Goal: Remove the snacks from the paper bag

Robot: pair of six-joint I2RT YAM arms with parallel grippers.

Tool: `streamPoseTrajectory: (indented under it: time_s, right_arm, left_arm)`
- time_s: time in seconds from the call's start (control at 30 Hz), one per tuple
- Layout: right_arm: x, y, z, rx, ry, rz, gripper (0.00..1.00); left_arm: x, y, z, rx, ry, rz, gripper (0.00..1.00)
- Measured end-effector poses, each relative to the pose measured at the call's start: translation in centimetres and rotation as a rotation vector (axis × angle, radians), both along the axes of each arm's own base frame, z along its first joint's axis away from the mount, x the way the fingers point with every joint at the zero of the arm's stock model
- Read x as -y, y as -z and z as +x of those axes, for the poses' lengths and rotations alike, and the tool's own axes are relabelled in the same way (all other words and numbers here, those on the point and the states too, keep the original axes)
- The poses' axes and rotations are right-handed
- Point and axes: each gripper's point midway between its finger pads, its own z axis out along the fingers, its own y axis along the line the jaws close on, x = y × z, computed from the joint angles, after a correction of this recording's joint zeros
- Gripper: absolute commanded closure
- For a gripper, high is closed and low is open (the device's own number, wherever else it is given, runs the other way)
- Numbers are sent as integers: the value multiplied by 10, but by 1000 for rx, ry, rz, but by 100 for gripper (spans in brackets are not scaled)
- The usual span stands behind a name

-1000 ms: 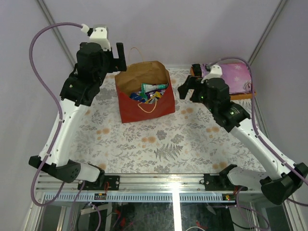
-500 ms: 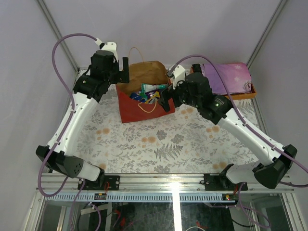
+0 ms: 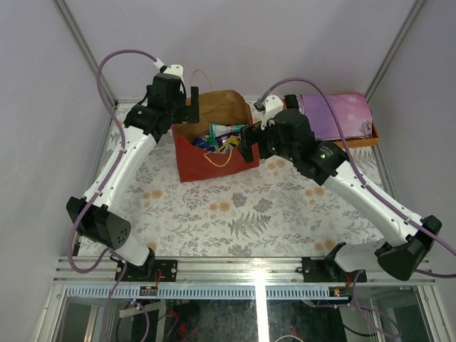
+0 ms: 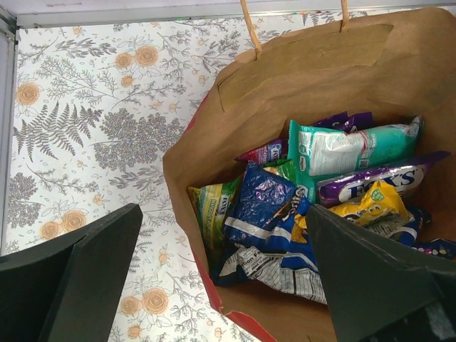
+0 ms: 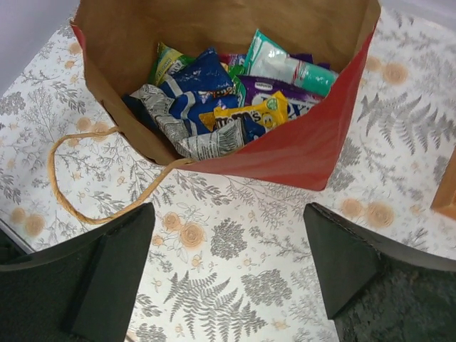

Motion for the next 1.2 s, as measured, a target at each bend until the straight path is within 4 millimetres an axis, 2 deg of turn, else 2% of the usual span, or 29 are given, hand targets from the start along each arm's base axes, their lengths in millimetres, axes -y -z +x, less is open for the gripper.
streamPoseTrajectory:
  time_s: [0.17, 0.33, 0.5, 0.57, 0.67, 0.7, 0.73, 0.87, 0.93, 1.07, 1.2]
  right_arm:
    - [-3, 19, -4, -85, 78, 49, 6]
    - [-13, 25, -6, -139, 169, 134, 12]
    - [-31, 35, -5, -166, 219, 153, 20]
    - [-40, 44, -5, -182, 221, 139, 39]
    - [-52, 58, -7, -198, 222, 111, 76]
    - [-56, 62, -9, -205, 222, 105, 85]
    - [-60, 66, -11, -209, 223, 99, 92]
    - [-70, 70, -26, -209, 215, 107, 100]
    - [-64, 80, -38, -217, 219, 101, 100]
    - [-33, 114, -68, -261, 241, 79, 100]
    - [8, 156, -100, -322, 279, 69, 100]
  left_arm:
    - [2, -11, 6, 28, 2, -6, 0]
    - [8, -23, 24, 65, 12, -3, 0]
    - [9, -16, 34, 60, 20, 25, 0]
    - [7, -13, 35, 54, 21, 44, 0]
    - [4, -11, 38, 51, 20, 71, 0]
    - [3, -11, 39, 52, 20, 75, 0]
    - [2, -13, 41, 56, 20, 78, 0]
    - [-4, -25, 52, 83, 10, 72, 0]
    - [-9, -31, 55, 97, 1, 65, 0]
    - [-16, -42, 52, 117, -2, 45, 0]
    - [-19, -50, 33, 125, 7, 2, 0]
